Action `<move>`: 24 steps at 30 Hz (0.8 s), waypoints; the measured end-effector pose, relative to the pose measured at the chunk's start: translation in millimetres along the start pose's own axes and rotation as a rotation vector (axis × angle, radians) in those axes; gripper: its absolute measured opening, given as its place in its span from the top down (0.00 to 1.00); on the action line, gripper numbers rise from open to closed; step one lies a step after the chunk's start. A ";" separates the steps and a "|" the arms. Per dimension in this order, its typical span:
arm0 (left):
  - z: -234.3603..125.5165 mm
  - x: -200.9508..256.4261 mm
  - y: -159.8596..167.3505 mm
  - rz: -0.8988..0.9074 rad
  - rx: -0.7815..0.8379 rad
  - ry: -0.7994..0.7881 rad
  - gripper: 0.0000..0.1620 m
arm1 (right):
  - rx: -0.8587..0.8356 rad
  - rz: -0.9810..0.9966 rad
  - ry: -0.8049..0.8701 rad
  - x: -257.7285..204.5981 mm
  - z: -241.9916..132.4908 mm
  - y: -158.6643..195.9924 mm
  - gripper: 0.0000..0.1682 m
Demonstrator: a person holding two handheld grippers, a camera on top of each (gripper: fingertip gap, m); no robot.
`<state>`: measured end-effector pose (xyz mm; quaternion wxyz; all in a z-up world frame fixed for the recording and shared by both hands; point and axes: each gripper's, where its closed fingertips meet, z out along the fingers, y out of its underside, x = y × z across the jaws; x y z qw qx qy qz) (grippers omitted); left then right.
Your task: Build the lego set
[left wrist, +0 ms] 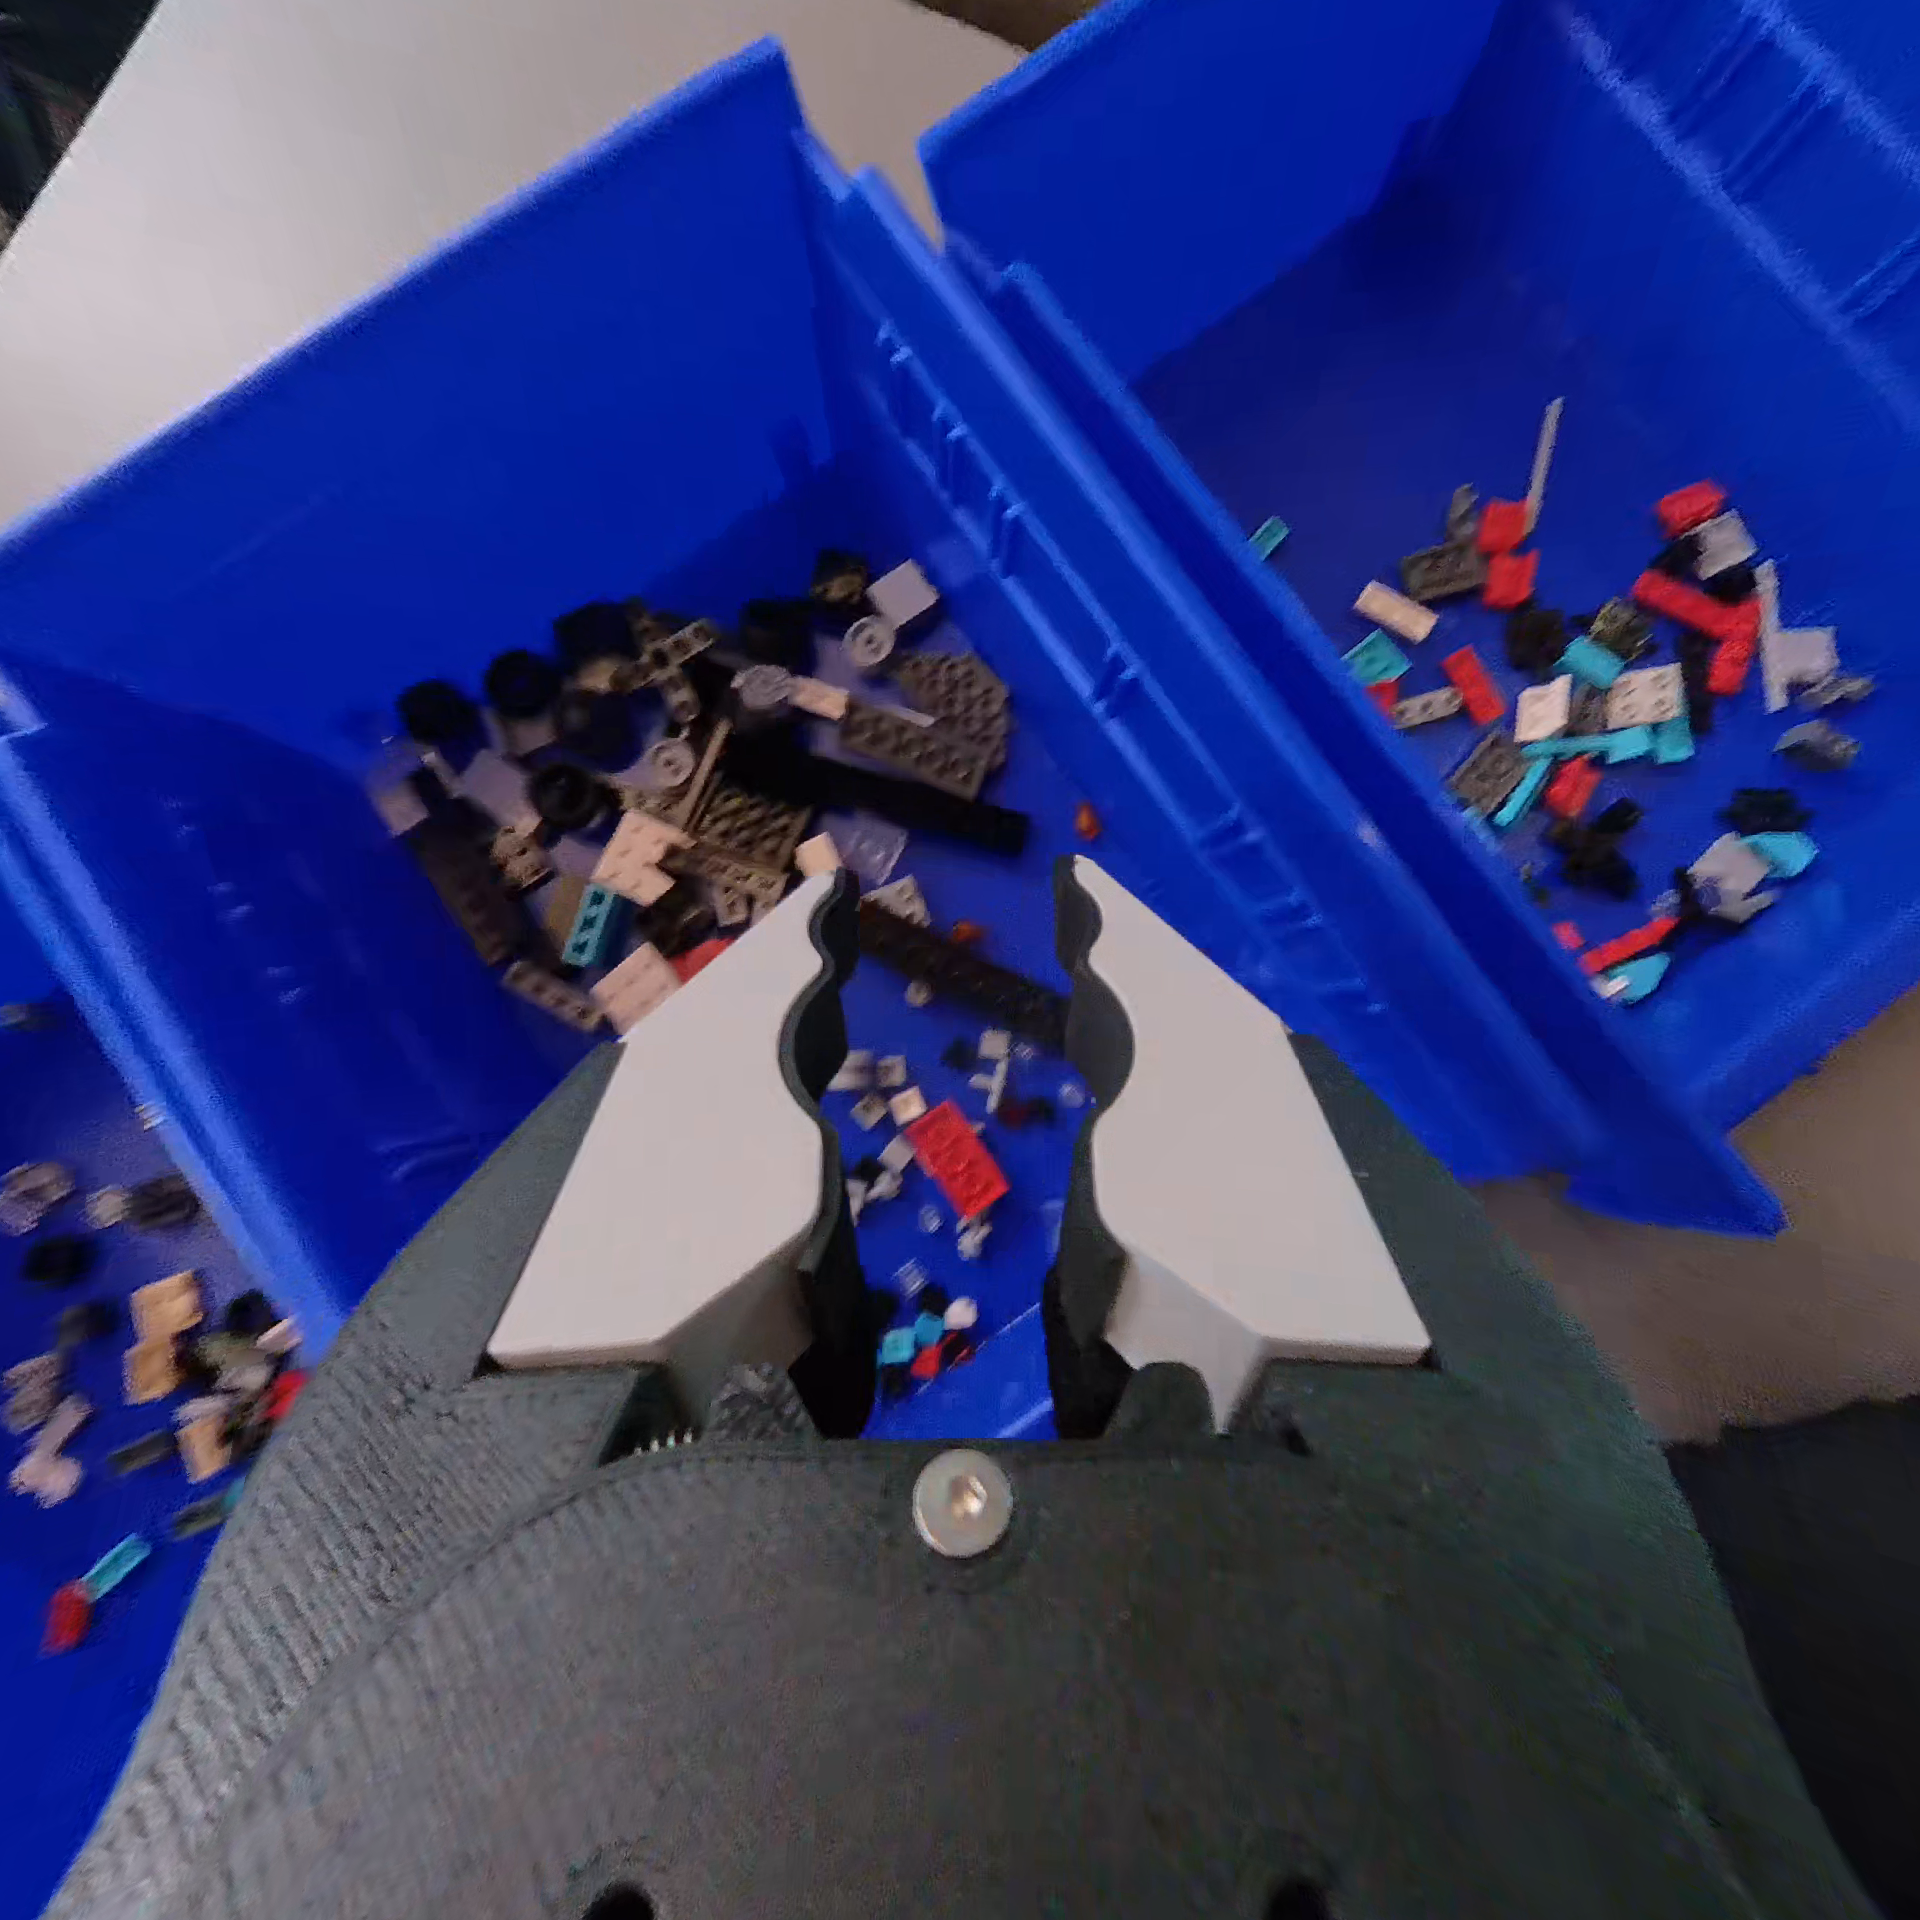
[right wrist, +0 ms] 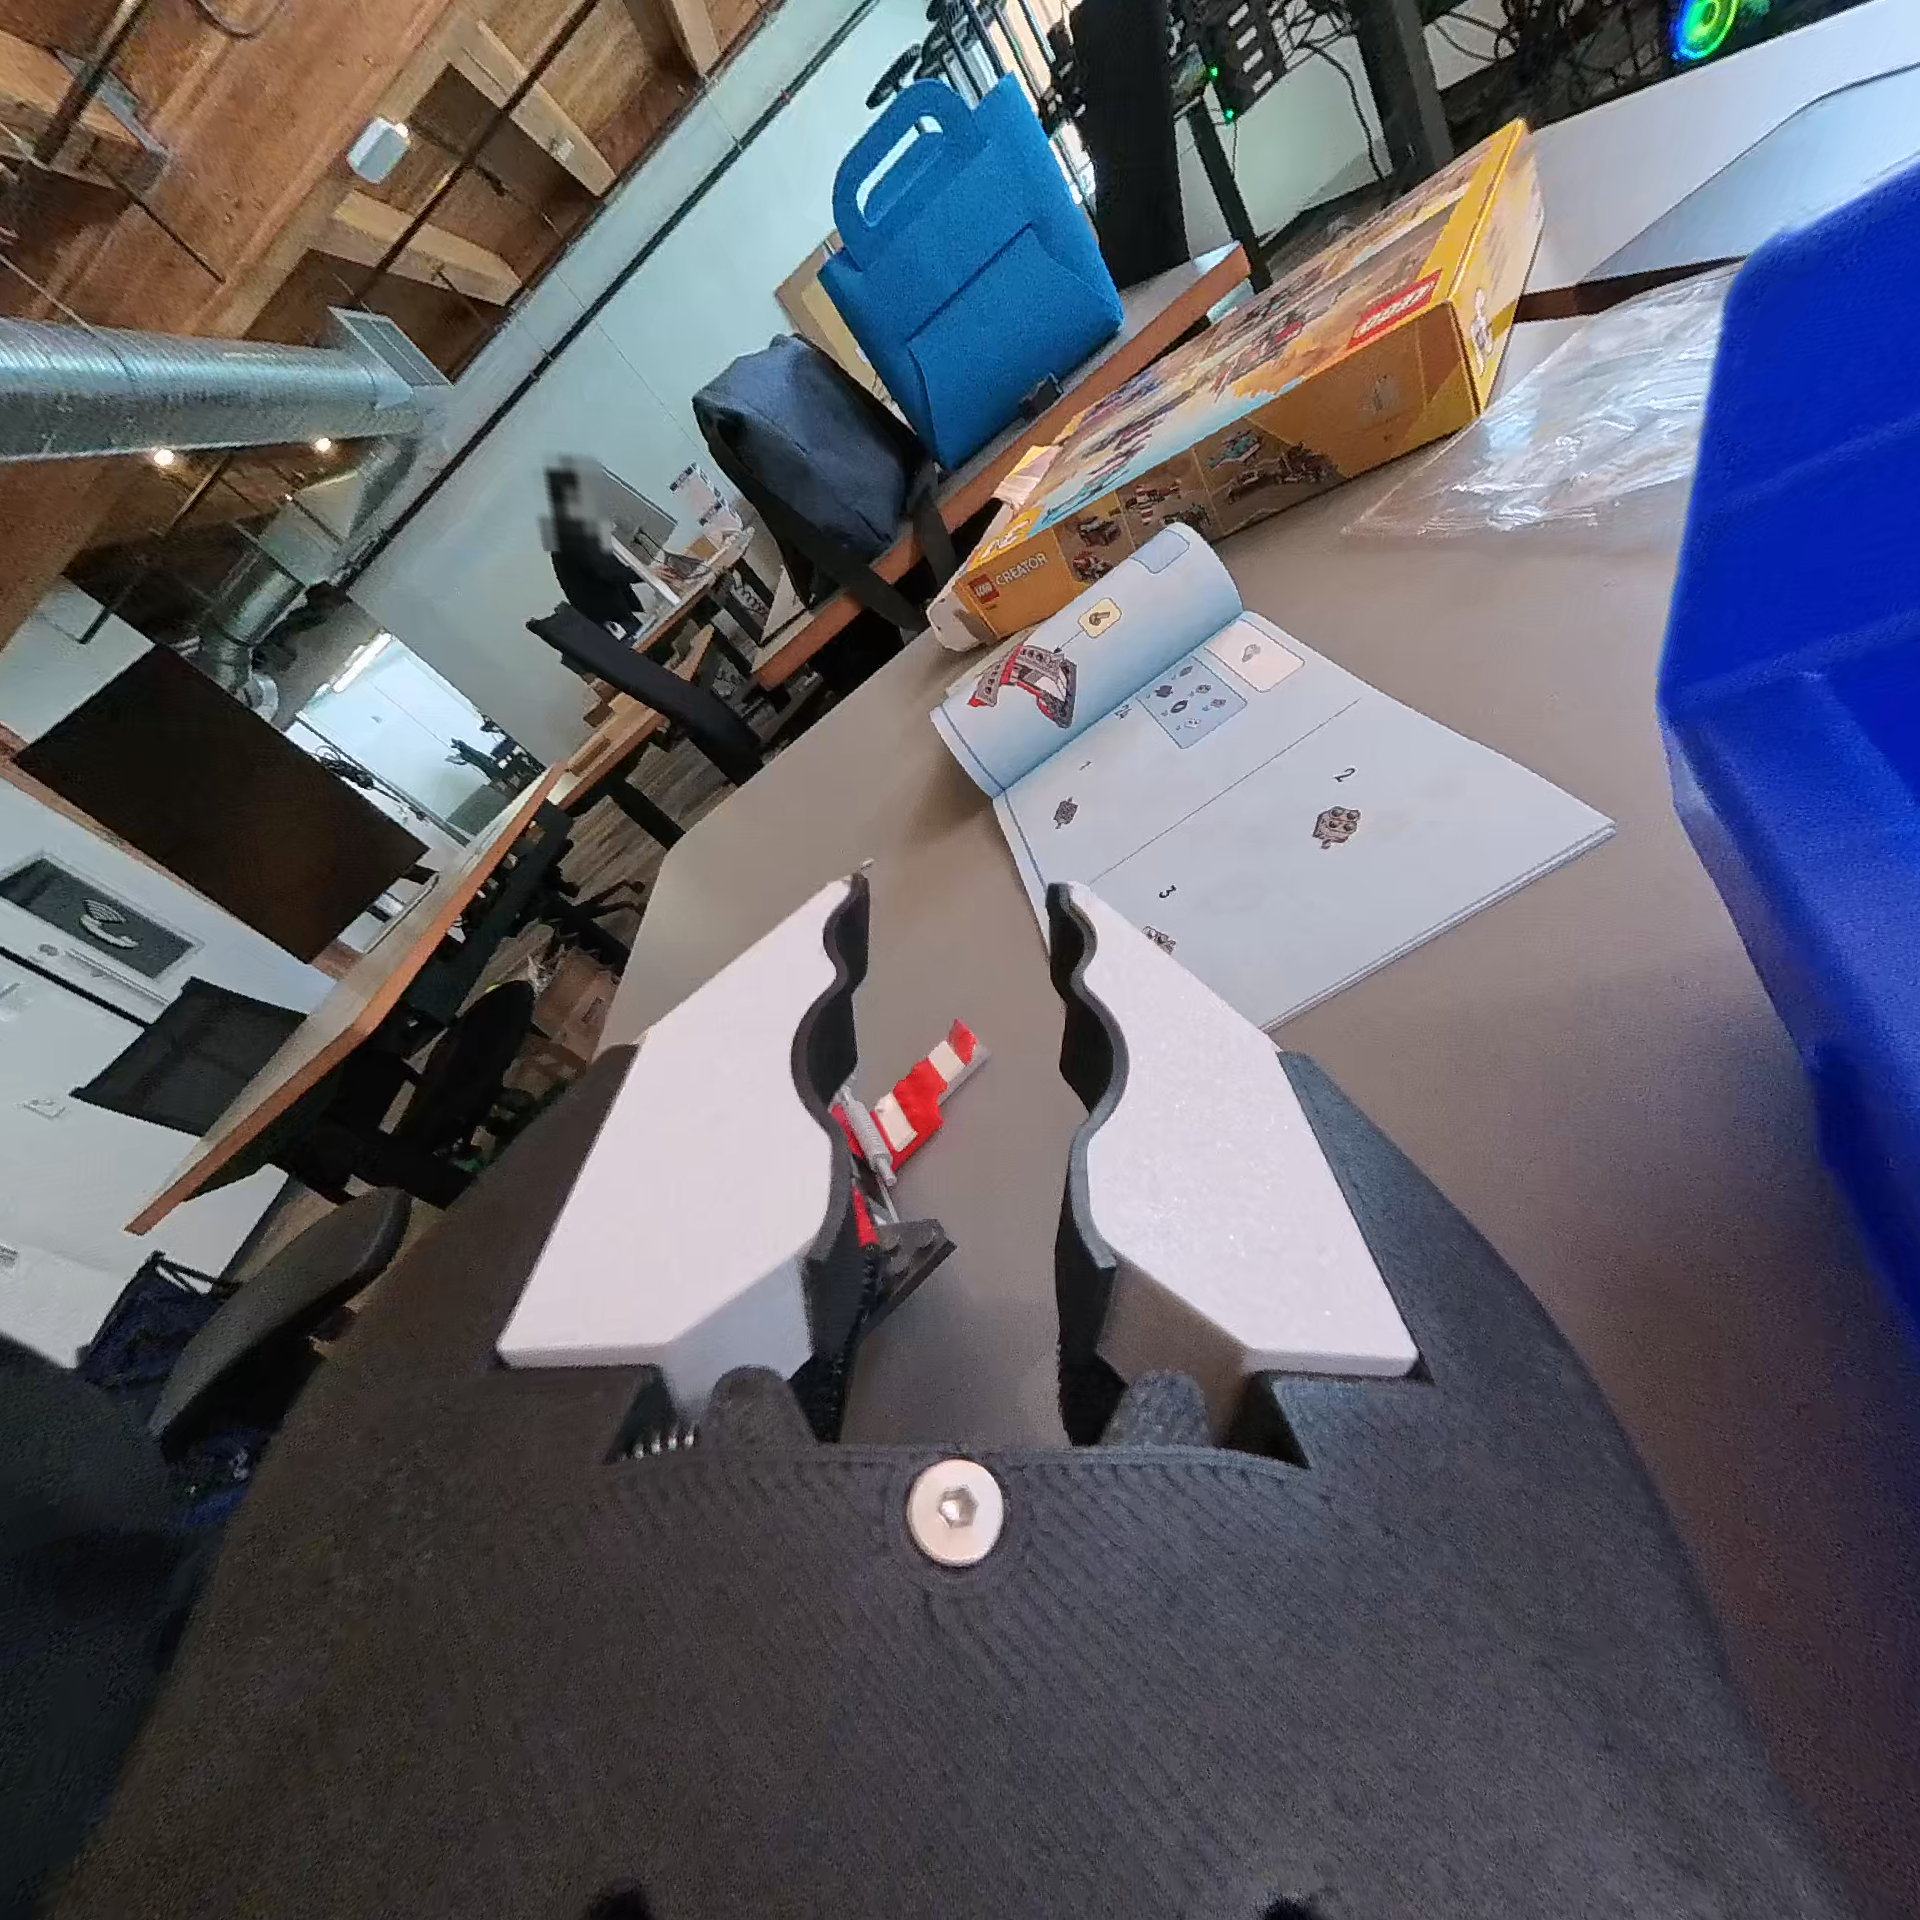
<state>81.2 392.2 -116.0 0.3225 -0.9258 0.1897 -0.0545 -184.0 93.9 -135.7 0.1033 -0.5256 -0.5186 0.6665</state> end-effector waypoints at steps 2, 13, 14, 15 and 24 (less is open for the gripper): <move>5.6 9.4 -8.8 -0.042 0.059 0.033 0.77 | 0.021 0.018 -0.006 1.2 -3.9 -3.3 0.80; -11.2 28.0 -40.2 -0.225 0.388 0.258 0.76 | 0.098 0.046 -0.016 4.4 -14.7 -14.1 0.76; -13.4 32.7 -40.9 -0.228 0.414 0.292 0.76 | 0.102 0.045 -0.012 5.1 -15.2 -14.6 0.76; -16.2 37.3 -41.5 -0.233 0.442 0.327 0.75 | 0.106 0.043 -0.012 4.9 -15.7 -15.0 0.76; -44.0 74.0 -28.6 -0.203 0.606 0.553 0.71 | 0.108 0.014 0.036 8.8 -13.9 -14.1 0.71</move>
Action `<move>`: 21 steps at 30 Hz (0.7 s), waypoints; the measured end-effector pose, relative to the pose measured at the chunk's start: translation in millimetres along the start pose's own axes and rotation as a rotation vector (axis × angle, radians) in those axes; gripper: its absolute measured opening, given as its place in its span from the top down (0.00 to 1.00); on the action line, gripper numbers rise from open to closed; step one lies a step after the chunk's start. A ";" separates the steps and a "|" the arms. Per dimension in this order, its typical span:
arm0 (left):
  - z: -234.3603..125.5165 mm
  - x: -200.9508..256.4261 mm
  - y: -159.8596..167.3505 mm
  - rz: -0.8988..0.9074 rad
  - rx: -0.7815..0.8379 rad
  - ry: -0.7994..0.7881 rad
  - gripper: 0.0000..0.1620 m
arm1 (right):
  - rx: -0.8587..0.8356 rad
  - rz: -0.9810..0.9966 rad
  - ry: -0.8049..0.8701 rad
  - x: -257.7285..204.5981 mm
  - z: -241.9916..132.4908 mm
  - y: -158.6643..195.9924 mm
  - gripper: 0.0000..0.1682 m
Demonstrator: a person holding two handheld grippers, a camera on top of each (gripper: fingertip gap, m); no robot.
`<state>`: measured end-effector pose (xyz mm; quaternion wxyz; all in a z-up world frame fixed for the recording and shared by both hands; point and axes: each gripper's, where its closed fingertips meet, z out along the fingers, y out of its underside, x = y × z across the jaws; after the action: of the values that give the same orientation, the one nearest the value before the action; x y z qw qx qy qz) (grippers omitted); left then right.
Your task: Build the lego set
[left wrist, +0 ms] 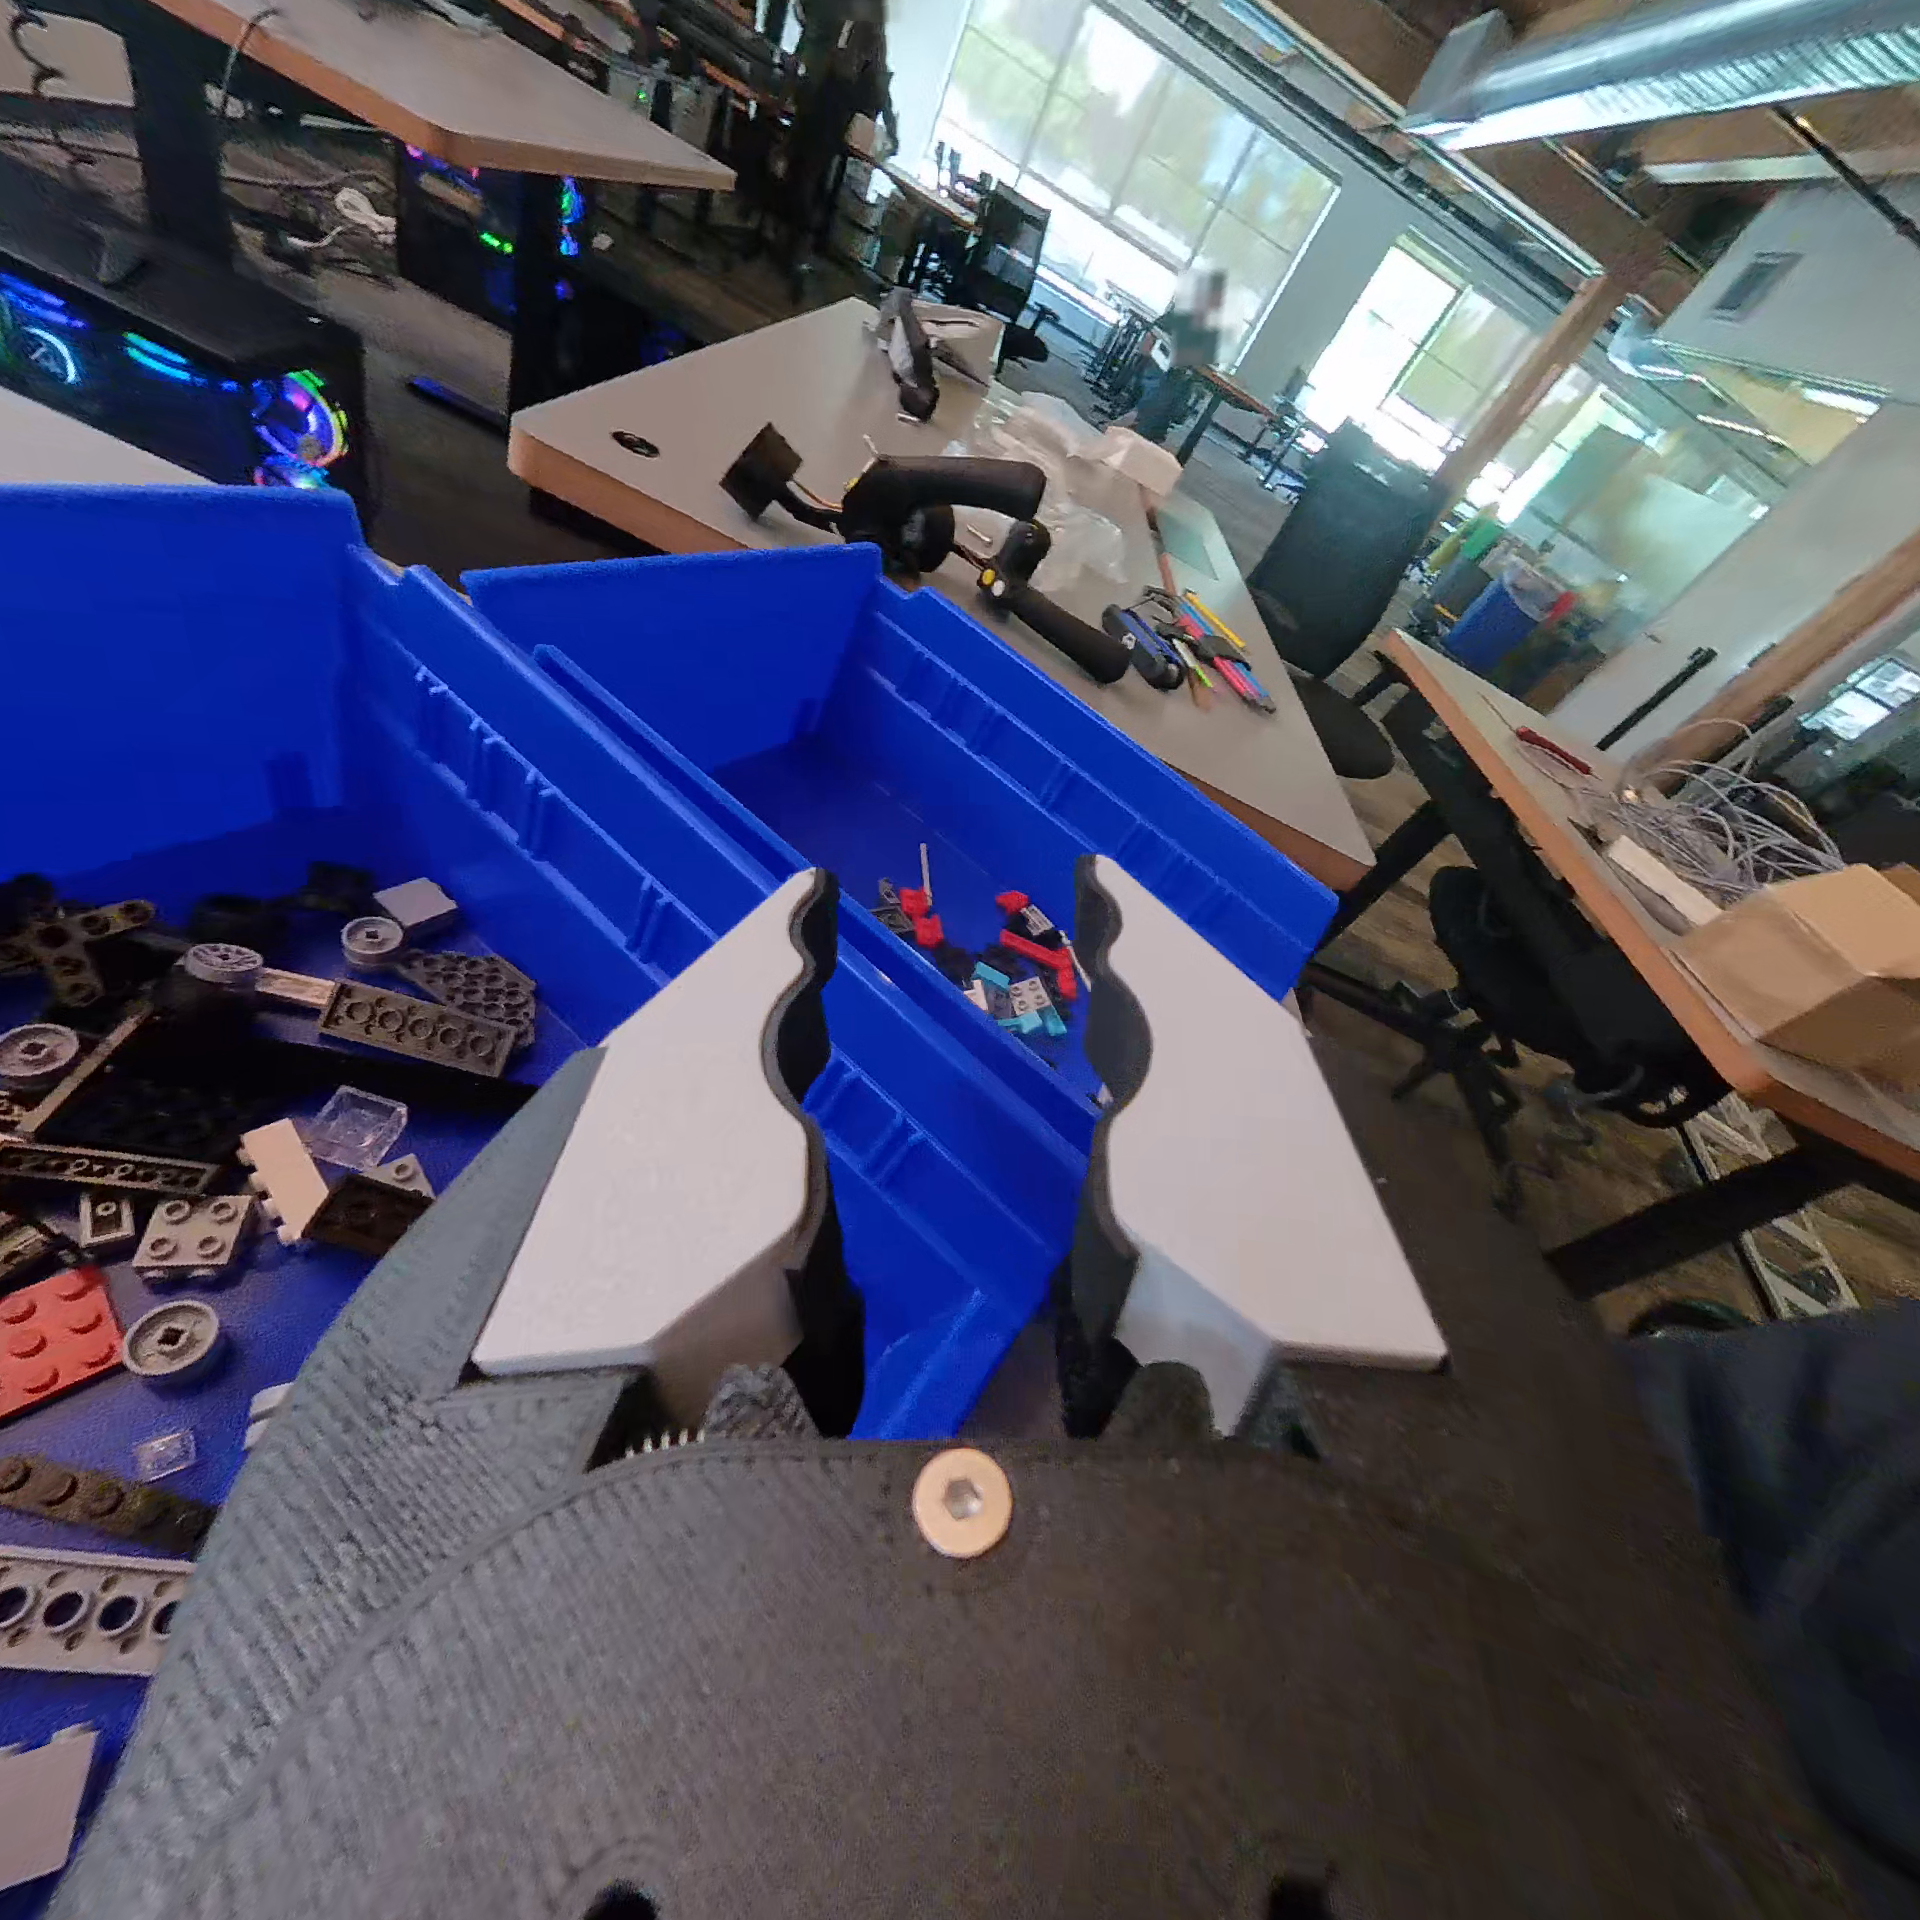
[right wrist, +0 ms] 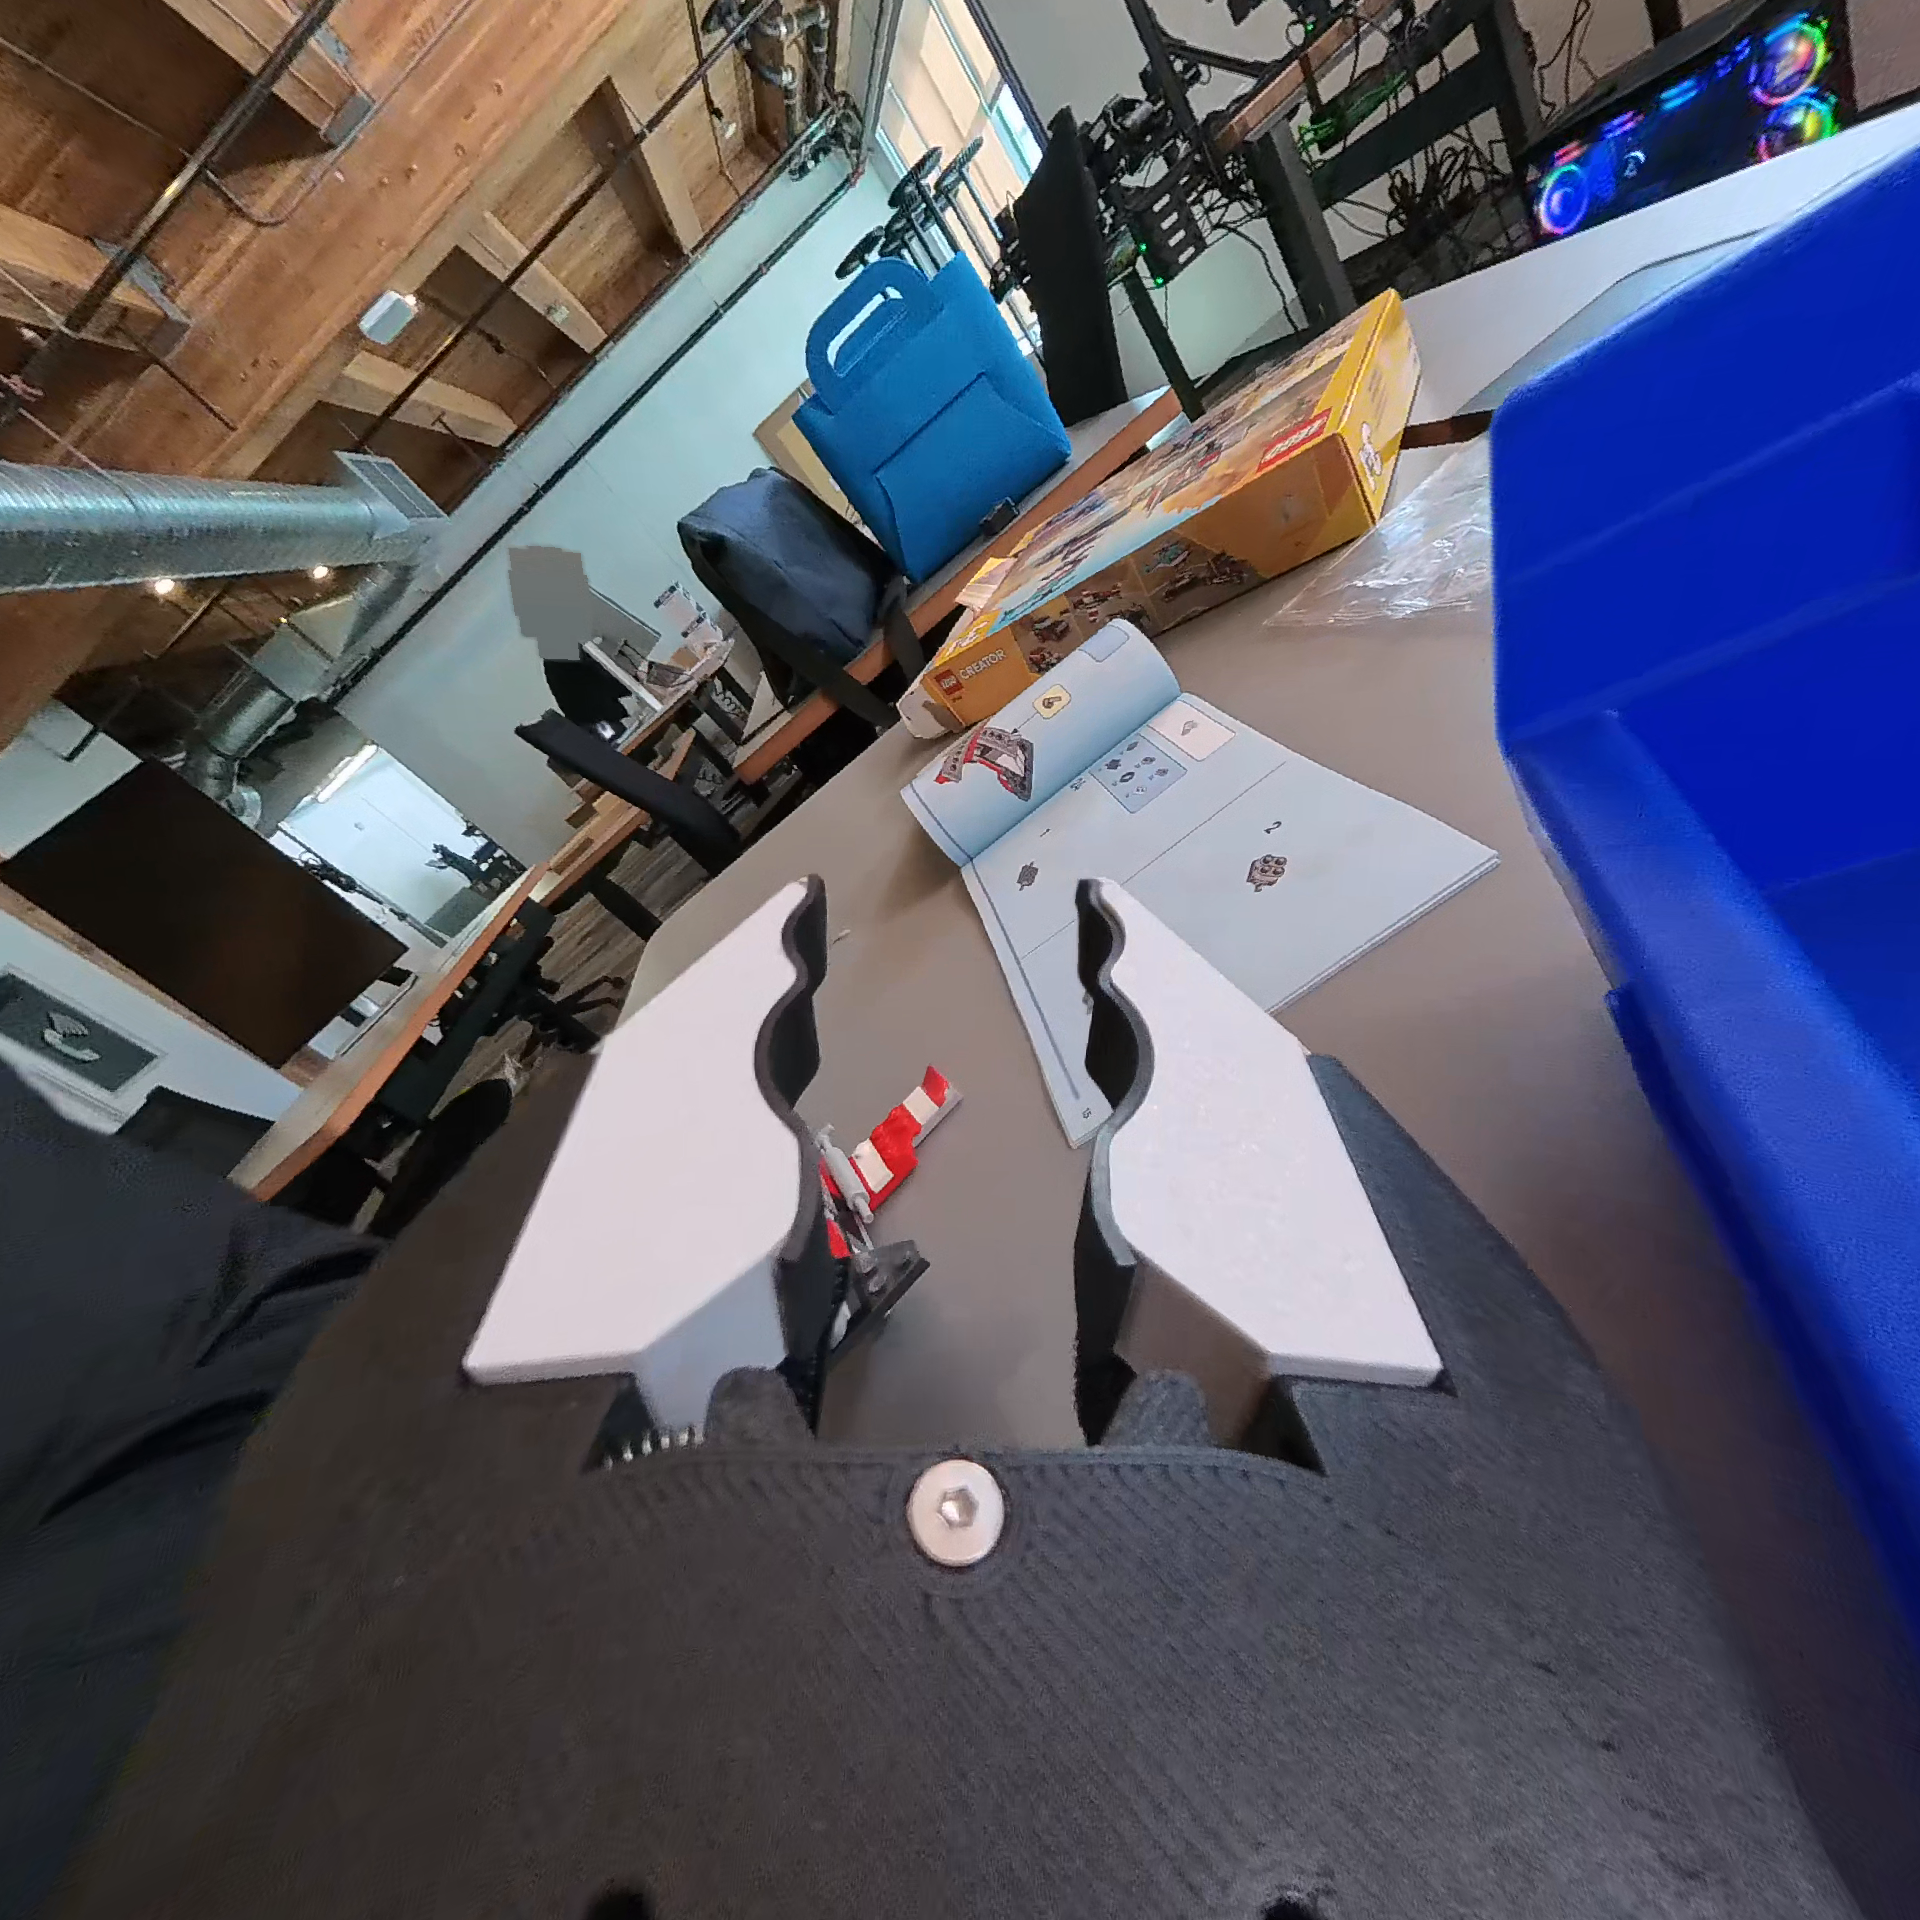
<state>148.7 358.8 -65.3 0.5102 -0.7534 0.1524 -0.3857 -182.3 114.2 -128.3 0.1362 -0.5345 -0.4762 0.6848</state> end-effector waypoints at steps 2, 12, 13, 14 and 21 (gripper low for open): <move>-4.8 3.4 -1.3 0.013 0.018 0.022 0.71 | 0.012 0.012 0.005 2.3 -0.9 -2.1 0.71; -28.4 -5.1 -17.4 -0.010 0.113 0.042 0.70 | 0.029 0.032 0.047 10.0 -2.0 -4.4 0.70; -28.9 -6.0 -17.5 -0.017 0.113 0.043 0.70 | 0.030 0.035 0.051 10.8 -1.9 -4.5 0.70; -29.3 -6.8 -17.8 -0.022 0.114 0.043 0.71 | 0.029 0.037 0.052 11.3 -1.8 -4.5 0.70; -27.3 -10.4 -16.3 -0.036 0.106 0.035 0.71 | 0.032 0.044 0.044 10.6 -2.8 -4.6 0.70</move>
<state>119.1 354.6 -50.4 0.5396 -0.7210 0.1270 -0.4157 -185.5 125.4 -131.0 0.1400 -0.5574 -0.4501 0.6835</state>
